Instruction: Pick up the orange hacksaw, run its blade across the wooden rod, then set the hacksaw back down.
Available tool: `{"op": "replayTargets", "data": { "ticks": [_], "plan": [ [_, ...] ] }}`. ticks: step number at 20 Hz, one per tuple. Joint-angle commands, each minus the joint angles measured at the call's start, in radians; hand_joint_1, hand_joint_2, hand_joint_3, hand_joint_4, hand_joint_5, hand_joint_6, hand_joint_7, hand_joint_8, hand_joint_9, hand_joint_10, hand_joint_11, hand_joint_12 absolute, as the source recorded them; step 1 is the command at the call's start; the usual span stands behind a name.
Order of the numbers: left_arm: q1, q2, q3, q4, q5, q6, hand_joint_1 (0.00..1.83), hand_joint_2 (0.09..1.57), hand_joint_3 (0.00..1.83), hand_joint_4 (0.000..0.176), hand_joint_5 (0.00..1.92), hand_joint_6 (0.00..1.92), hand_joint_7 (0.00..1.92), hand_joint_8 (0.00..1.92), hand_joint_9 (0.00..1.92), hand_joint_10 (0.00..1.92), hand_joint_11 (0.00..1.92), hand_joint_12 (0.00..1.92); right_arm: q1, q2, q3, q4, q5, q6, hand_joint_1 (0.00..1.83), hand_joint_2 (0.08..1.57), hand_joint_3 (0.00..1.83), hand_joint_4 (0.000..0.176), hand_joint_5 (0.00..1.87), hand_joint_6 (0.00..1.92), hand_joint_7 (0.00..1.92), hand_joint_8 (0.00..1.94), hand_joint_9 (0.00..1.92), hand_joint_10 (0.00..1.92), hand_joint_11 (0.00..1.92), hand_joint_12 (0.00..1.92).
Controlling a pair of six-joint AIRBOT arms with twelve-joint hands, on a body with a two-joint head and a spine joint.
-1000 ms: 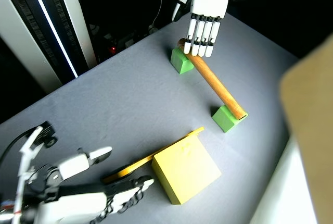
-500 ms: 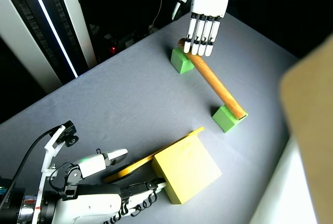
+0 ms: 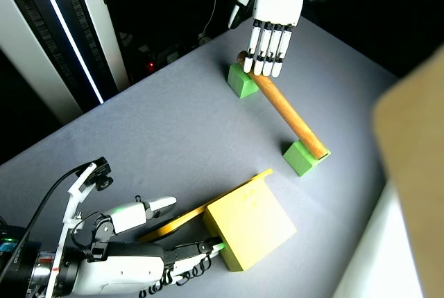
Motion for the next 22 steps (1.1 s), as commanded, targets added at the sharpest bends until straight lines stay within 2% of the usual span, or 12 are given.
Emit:
{"op": "replayTargets", "data": {
  "ticks": [1,6,9,12,13,14,15,16,17,18,20,22],
  "plan": [
    [-0.003,-0.001,-0.004,-0.032,-0.03,-0.005,0.0,1.28,0.0,0.0,0.04,0.01,0.0,0.0,0.0,0.0,0.0,0.0,0.023,-0.013,-0.02,0.03,0.089,0.006,1.09,1.14,0.0,0.0,0.2,0.0,0.2,0.0,0.24,0.01,0.0,1.01],
    [0.0,-0.003,-0.006,-0.032,-0.012,-0.013,0.0,1.27,0.0,0.0,0.04,0.0,0.01,0.0,0.0,0.0,0.0,0.0,0.021,-0.001,-0.064,0.03,0.057,-0.02,1.09,1.15,0.0,0.0,0.2,0.01,0.2,0.0,0.26,0.01,0.0,1.01],
    [0.002,-0.004,0.0,-0.032,0.009,-0.013,0.0,1.28,0.0,0.0,0.04,0.0,0.01,0.0,0.0,0.0,0.0,0.0,0.025,0.001,-0.074,0.03,0.03,-0.042,1.15,1.13,0.0,0.0,0.35,0.01,0.37,0.01,0.4,0.02,0.1,1.07],
    [0.002,-0.005,0.007,-0.032,0.01,-0.03,0.0,1.28,0.0,0.0,0.04,0.0,0.01,0.0,0.0,0.0,0.0,0.0,0.032,0.004,-0.093,0.03,-0.003,-0.069,1.16,1.13,0.0,0.0,0.37,0.01,0.39,0.01,0.42,0.02,0.12,1.06],
    [0.003,-0.006,0.009,-0.032,0.011,-0.033,0.0,1.28,0.0,0.0,0.03,0.0,0.0,0.0,0.0,0.0,0.0,0.0,0.033,0.005,-0.098,0.03,-0.008,-0.069,1.18,1.17,0.0,0.0,0.42,0.01,0.48,0.02,0.54,0.04,0.27,1.07],
    [0.003,-0.006,0.013,-0.032,0.011,-0.035,0.0,1.27,0.0,0.0,0.04,0.01,0.02,0.01,0.01,0.0,0.0,0.0,0.036,0.006,-0.106,0.03,-0.018,-0.073,1.27,1.19,0.0,0.0,0.64,0.04,0.76,0.06,0.83,0.11,0.53,1.08],
    [0.004,-0.007,0.017,-0.032,0.017,-0.035,0.0,1.27,0.0,0.0,0.05,0.01,0.03,0.01,0.01,0.01,0.0,0.0,0.038,0.006,-0.112,0.03,-0.023,-0.073,1.3,1.19,0.0,0.0,0.7,0.02,0.83,0.04,0.91,0.1,0.59,1.07],
    [0.005,-0.009,0.02,-0.032,0.027,-0.035,0.0,1.28,0.0,0.0,0.03,0.0,0.01,0.0,0.0,0.0,0.0,0.0,0.04,0.006,-0.114,0.03,-0.023,-0.077,1.48,1.16,0.01,0.0,0.61,1.18,0.81,1.11,0.96,1.03,0.83,1.6],
    [0.005,-0.01,0.022,-0.032,0.037,-0.035,0.0,1.28,0.0,0.0,0.04,0.0,0.01,0.0,0.0,0.0,0.0,0.0,0.042,0.006,-0.116,0.03,-0.023,-0.08,1.4,1.14,0.0,0.0,0.72,1.11,0.89,1.12,1.03,1.13,0.87,1.28],
    [0.005,-0.01,0.022,-0.032,0.055,-0.035,0.0,1.28,0.0,0.0,0.04,0.0,0.02,0.01,0.0,0.0,0.0,0.0,0.044,0.006,-0.118,0.03,-0.025,-0.083,1.39,1.12,0.0,0.0,0.81,0.99,0.96,1.04,1.06,1.13,0.93,1.18],
    [0.005,-0.011,0.022,-0.032,0.083,-0.035,0.0,1.28,0.0,0.0,0.04,0.0,0.02,0.01,0.0,0.0,0.0,0.0,0.048,0.008,-0.124,0.03,-0.039,-0.092,1.37,1.14,0.0,0.0,0.79,1.03,0.92,1.06,1.0,1.22,0.96,1.15],
    [0.006,-0.011,0.022,-0.032,0.091,-0.035,0.0,1.28,0.0,0.0,0.03,0.0,0.0,0.0,0.0,0.0,0.0,0.0,0.046,0.011,-0.129,0.03,-0.034,-0.093,1.39,1.1,0.0,0.0,0.84,0.96,1.02,0.91,1.1,1.12,0.98,1.14]
  ]
}}
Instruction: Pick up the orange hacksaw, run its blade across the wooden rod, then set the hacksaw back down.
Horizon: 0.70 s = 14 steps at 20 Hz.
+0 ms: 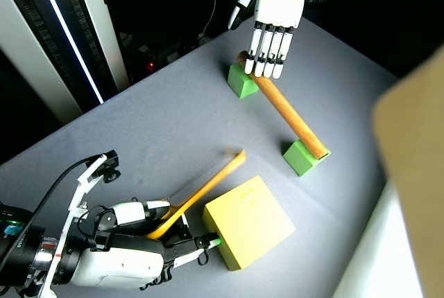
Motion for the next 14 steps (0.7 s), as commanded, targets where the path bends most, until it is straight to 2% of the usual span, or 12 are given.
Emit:
{"op": "replayTargets", "data": {
  "ticks": [1,4,5,6,9,11,12,13,14],
  "plan": [
    [-0.004,-0.004,0.007,-0.025,0.047,-0.002,0.0,1.28,0.0,0.0,0.02,0.0,0.0,0.0,0.0,0.0,0.0,0.0,0.005,-0.018,-0.028,-0.014,0.15,-0.003,1.38,1.11,0.0,0.0,0.83,0.96,1.0,0.93,1.08,1.15,0.96,1.16],
    [-0.004,-0.004,0.009,-0.025,0.058,-0.005,0.0,1.27,0.0,0.0,0.03,0.0,0.01,0.0,0.0,0.0,0.0,0.0,0.015,-0.01,-0.031,-0.014,0.173,-0.011,1.39,1.09,0.0,0.0,0.86,0.94,1.04,0.85,1.12,1.07,0.99,1.1],
    [-0.004,-0.004,0.009,-0.025,0.065,-0.005,0.0,1.27,0.0,0.0,0.04,0.01,0.02,0.01,0.0,0.0,0.0,0.0,0.02,-0.005,-0.031,-0.014,0.189,-0.019,1.37,1.13,0.0,0.0,0.79,1.04,0.96,0.96,1.01,1.21,0.96,1.14],
    [-0.004,-0.004,0.009,-0.025,0.062,-0.007,0.0,1.28,0.0,0.0,0.04,0.01,0.01,0.0,0.0,0.0,0.0,0.0,0.026,0.002,-0.031,-0.013,0.209,-0.028,1.38,1.11,0.0,0.0,0.83,0.99,1.01,0.91,1.06,1.16,0.96,1.15],
    [-0.004,-0.004,0.008,-0.025,0.056,-0.007,0.0,1.28,0.0,0.0,0.04,0.01,0.01,0.0,0.0,0.0,0.0,0.0,0.038,0.034,-0.037,0.011,0.293,-0.071,1.37,1.15,0.0,0.0,0.76,1.1,0.91,1.05,0.97,1.26,0.94,1.16],
    [-0.004,-0.004,0.008,-0.025,0.053,-0.007,0.0,1.27,0.0,0.0,0.02,0.0,0.0,0.0,0.0,0.0,0.0,0.0,0.024,0.069,-0.072,0.195,0.355,-0.276,1.37,1.14,0.0,0.0,0.78,1.08,0.94,1.01,0.99,1.21,0.94,1.14],
    [-0.004,-0.004,0.009,-0.025,0.051,-0.007,0.0,1.27,0.0,0.0,0.02,0.0,0.0,0.0,0.0,0.0,0.0,0.0,0.01,0.083,-0.089,0.277,0.389,-0.347,1.37,1.14,0.0,0.0,0.78,1.08,0.94,1.0,1.0,1.2,0.94,1.13],
    [-0.004,-0.004,0.009,-0.025,0.048,-0.007,0.0,1.27,0.0,0.0,0.02,0.0,0.0,0.0,0.0,0.0,0.0,0.0,-0.005,0.103,-0.111,0.341,0.441,-0.398,1.37,1.14,0.0,0.0,0.76,1.09,0.92,1.05,0.98,1.23,0.94,1.13],
    [-0.005,-0.004,0.01,-0.025,0.046,-0.007,0.0,1.27,0.0,0.0,0.03,0.0,0.0,0.0,0.0,0.0,0.0,0.0,-0.01,0.116,-0.123,0.354,0.465,-0.408,1.38,1.12,0.0,0.0,0.82,0.99,0.99,0.96,1.06,1.15,0.96,1.13]
  ]
}}
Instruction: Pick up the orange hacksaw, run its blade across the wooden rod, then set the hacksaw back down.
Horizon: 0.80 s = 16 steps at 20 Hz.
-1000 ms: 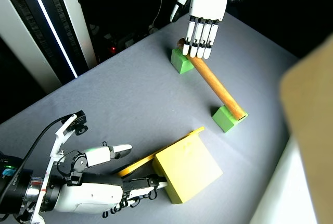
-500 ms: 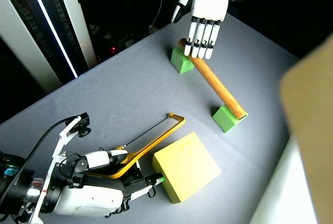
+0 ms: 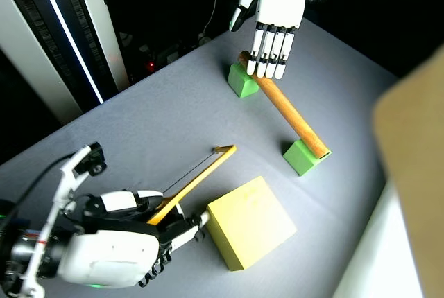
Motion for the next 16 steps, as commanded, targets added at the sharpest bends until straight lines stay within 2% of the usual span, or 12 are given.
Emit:
{"op": "replayTargets", "data": {
  "ticks": [1,3,4,7,12,13,16],
  "plan": [
    [-0.006,0.0,0.01,-0.022,0.027,-0.002,0.0,1.28,0.0,0.0,0.02,0.0,0.0,0.0,0.0,0.0,0.0,0.0,-0.002,0.024,-0.005,0.044,0.165,0.004,1.39,1.1,0.0,0.0,0.84,0.96,1.01,0.92,1.09,1.11,0.97,1.12],
    [-0.007,0.0,0.01,-0.022,0.027,-0.002,0.0,1.27,0.0,0.0,0.03,0.0,0.0,0.0,0.0,0.0,0.0,0.0,0.009,0.054,-0.025,0.044,0.205,-0.01,1.38,1.1,0.0,0.0,0.83,0.98,1.01,0.92,1.09,1.11,0.96,1.13],
    [-0.008,0.0,0.01,-0.022,0.027,-0.002,0.0,1.27,0.0,0.0,0.03,0.0,0.0,0.0,0.0,0.0,0.0,0.0,0.013,0.063,-0.032,0.044,0.212,-0.01,1.38,1.13,0.0,0.0,0.79,1.05,0.95,1.0,1.01,1.19,0.96,1.13],
    [-0.009,0.0,0.01,-0.022,0.027,-0.002,0.0,1.27,0.0,0.0,0.03,0.0,0.0,0.0,0.0,0.0,0.0,0.0,0.026,0.083,-0.04,0.059,0.254,-0.032,1.38,1.13,0.0,0.0,0.8,1.05,0.95,0.99,1.0,1.2,0.95,1.14],
    [-0.012,0.001,0.006,-0.022,0.004,-0.002,0.0,1.28,0.0,0.0,0.03,0.0,0.0,0.0,0.0,0.0,0.0,0.0,0.084,0.083,-0.049,0.262,0.312,-0.313,1.37,1.14,0.0,0.0,0.78,1.08,0.94,1.01,0.99,1.21,0.94,1.14],
    [-0.013,0.001,0.003,-0.022,0.003,-0.002,0.0,1.28,0.0,0.0,0.03,0.0,0.0,0.0,0.0,0.0,0.0,0.0,0.09,0.075,-0.051,0.3,0.314,-0.333,1.38,1.12,0.0,0.0,0.81,1.03,0.97,0.97,1.07,1.14,0.97,1.14],
    [-0.014,0.002,-0.006,-0.022,0.002,-0.002,0.0,1.28,0.0,0.0,0.02,0.0,0.0,0.0,0.0,0.0,0.0,0.0,0.136,0.026,-0.059,0.486,0.344,-0.553,1.39,1.08,0.0,0.0,0.87,0.93,1.04,0.87,1.15,1.02,1.03,1.07]
  ]
}}
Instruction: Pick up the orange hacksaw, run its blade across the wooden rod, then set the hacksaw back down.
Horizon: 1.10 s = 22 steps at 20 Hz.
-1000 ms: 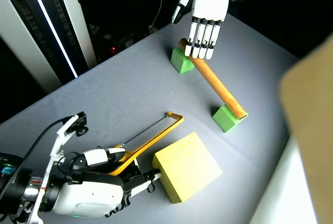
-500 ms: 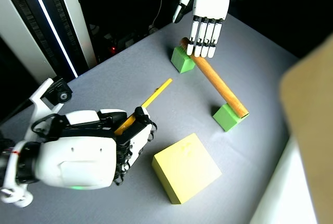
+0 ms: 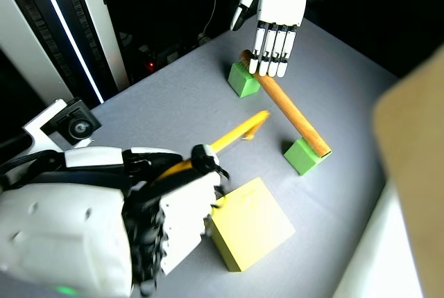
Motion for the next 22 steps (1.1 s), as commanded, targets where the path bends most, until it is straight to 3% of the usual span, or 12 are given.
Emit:
{"op": "replayTargets", "data": {
  "ticks": [1,3,13,18,19,22],
  "plan": [
    [-0.005,0.003,0.002,-0.017,0.0,0.0,0.0,1.28,0.0,0.0,0.03,0.01,0.01,0.0,0.0,0.0,0.0,0.0,0.031,-0.006,-0.006,0.04,0.147,-0.041,1.39,1.08,0.0,0.0,0.88,0.92,1.03,0.87,1.14,1.03,1.04,1.05],
    [-0.008,0.004,0.0,-0.017,-0.004,0.0,0.0,1.27,0.0,0.0,0.02,0.0,0.0,0.0,0.0,0.0,0.0,0.0,0.057,-0.043,-0.016,0.114,0.145,-0.185,1.39,1.08,0.0,0.0,0.88,0.91,1.04,0.87,1.16,1.01,1.06,1.05],
    [-0.008,0.005,-0.003,-0.017,-0.004,0.0,0.0,1.27,0.0,0.0,0.02,0.0,0.0,0.0,0.0,0.0,0.0,0.0,0.068,-0.213,-0.02,0.188,0.174,-0.348,1.39,1.09,0.0,0.0,0.86,0.91,1.02,0.9,1.11,1.1,1.01,1.11],
    [-0.008,0.005,-0.007,-0.017,-0.004,0.0,0.0,1.28,0.0,0.0,0.02,0.0,0.0,0.0,0.0,0.0,0.0,0.0,0.076,-0.323,-0.015,0.315,0.202,-0.495,1.38,1.11,0.0,0.0,0.84,0.99,0.96,0.97,1.05,1.13,1.01,1.07],
    [-0.008,0.006,-0.008,-0.017,-0.004,0.0,0.0,1.28,0.0,0.0,0.03,0.01,0.01,0.0,0.0,0.0,0.0,0.0,0.079,-0.342,-0.015,0.349,0.22,-0.547,1.39,1.09,0.0,0.0,0.86,0.95,1.02,0.9,1.13,1.05,1.02,1.06],
    [-0.008,0.006,-0.009,-0.017,-0.004,0.0,0.0,1.28,0.0,0.0,0.05,0.01,0.01,0.0,0.0,0.0,0.0,0.0,0.082,-0.375,-0.015,0.404,0.228,-0.583,1.39,1.09,0.0,0.0,0.87,0.94,1.01,0.91,1.12,1.06,1.01,1.07]
  ]
}}
